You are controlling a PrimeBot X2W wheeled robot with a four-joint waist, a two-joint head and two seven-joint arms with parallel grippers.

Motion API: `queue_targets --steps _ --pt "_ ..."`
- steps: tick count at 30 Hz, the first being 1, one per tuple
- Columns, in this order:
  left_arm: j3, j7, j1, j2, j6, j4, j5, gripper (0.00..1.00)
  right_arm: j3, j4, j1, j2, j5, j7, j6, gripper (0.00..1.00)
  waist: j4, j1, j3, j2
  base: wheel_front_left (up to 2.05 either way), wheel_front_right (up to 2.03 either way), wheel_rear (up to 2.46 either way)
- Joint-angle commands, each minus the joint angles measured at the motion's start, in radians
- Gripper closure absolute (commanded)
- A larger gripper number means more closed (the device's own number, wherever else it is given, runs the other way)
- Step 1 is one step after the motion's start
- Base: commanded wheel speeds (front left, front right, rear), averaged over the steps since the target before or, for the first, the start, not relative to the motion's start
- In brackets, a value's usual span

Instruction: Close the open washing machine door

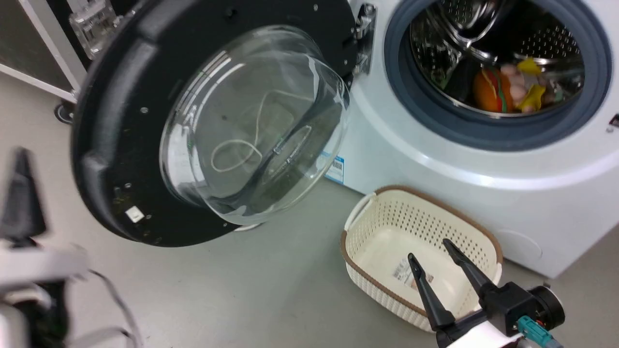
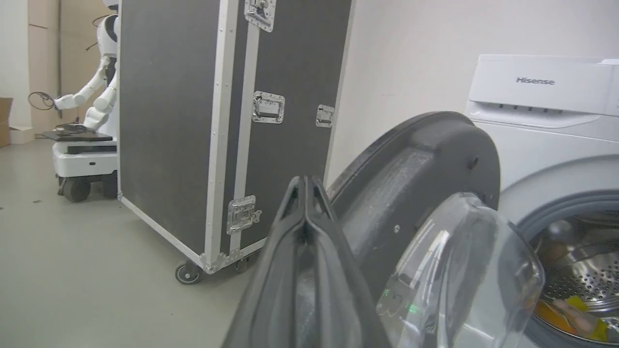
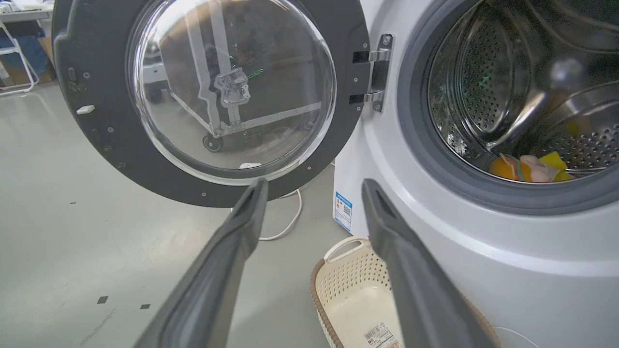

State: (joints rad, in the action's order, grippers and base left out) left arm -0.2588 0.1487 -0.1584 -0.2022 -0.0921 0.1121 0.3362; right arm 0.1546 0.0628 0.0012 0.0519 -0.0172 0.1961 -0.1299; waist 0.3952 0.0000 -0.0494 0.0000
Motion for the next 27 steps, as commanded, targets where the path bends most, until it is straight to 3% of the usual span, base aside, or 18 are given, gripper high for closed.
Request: queue_targets --steps 1,6,8,9,13,20,27 --pt "-0.021 -0.017 -0.041 -0.026 -0.007 -0.019 0.041 1.00 0.004 -0.002 0.004 -0.001 0.006 0.010 -0.001 0.00 -0.010 0.0000 -0.018 0.0000 0.00 0.00 0.00" --pt "-0.099 -0.141 -0.191 -0.111 -0.009 -0.174 0.224 1.00 0.018 -0.005 -0.022 -0.001 0.030 0.020 -0.001 0.00 -0.022 0.0000 -0.060 0.0000 0.00 0.00 0.00" --pt "-0.130 -0.240 -0.281 -0.150 0.001 -0.291 0.329 1.00 0.024 -0.004 -0.038 -0.001 0.035 0.027 -0.001 0.00 -0.026 0.0000 -0.084 0.0000 0.00 0.00 0.00" --pt "-0.130 -0.240 -0.281 -0.150 0.001 -0.291 0.329 1.00 0.024 -0.004 -0.038 -0.001 0.035 0.027 -0.001 0.00 -0.026 0.0000 -0.084 0.0000 0.00 0.00 0.00" --pt "-0.160 -0.404 -0.382 -0.183 0.019 -0.433 0.479 1.00 0.036 0.003 -0.058 -0.001 0.037 0.035 -0.001 0.00 -0.031 0.0000 -0.111 0.0000 0.00 0.00 0.00" --pt "-0.253 -0.610 -0.511 -0.191 0.084 -0.602 0.719 1.00 0.052 0.018 -0.078 -0.002 0.037 0.050 -0.001 0.00 -0.034 0.0000 -0.138 0.0000 0.00 0.00 0.00" --pt "-0.277 -0.862 -0.511 -0.181 0.075 -0.608 0.908 1.00 0.040 0.027 -0.078 -0.002 0.019 0.064 -0.001 0.00 -0.027 0.0000 -0.134 0.0000 0.00 0.00 0.00"
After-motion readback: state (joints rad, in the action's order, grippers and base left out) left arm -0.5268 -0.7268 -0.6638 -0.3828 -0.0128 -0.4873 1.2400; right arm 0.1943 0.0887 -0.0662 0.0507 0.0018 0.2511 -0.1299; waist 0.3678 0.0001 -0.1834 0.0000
